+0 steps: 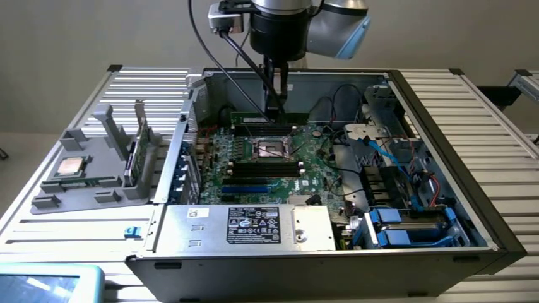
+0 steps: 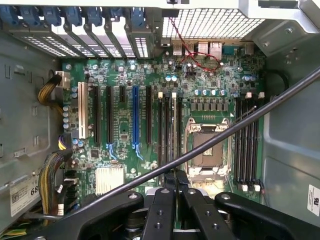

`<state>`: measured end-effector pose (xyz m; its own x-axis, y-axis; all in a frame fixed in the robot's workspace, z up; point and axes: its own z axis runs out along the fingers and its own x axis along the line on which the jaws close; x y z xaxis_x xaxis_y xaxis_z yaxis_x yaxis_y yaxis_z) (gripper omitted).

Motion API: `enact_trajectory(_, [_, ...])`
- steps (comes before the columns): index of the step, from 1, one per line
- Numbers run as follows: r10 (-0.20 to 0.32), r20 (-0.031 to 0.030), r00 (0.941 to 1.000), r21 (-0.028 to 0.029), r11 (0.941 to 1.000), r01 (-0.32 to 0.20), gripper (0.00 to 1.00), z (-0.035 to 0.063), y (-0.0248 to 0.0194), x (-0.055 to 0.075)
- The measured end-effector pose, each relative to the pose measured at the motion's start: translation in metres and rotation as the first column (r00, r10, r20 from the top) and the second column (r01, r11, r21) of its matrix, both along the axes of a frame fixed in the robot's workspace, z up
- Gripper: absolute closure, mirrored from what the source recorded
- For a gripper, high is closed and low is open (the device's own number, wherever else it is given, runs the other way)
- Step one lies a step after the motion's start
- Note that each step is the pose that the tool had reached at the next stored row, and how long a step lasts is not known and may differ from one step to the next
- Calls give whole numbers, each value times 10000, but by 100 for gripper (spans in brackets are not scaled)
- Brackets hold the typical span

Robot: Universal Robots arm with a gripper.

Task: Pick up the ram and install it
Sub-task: 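Insert the ram into the slot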

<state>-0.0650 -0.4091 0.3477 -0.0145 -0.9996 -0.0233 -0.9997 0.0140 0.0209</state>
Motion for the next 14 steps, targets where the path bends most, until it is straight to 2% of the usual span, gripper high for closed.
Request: enact_trajectory(14, [-3, -1, 10000, -2, 10000, 3, 89, -254, 0, -9])
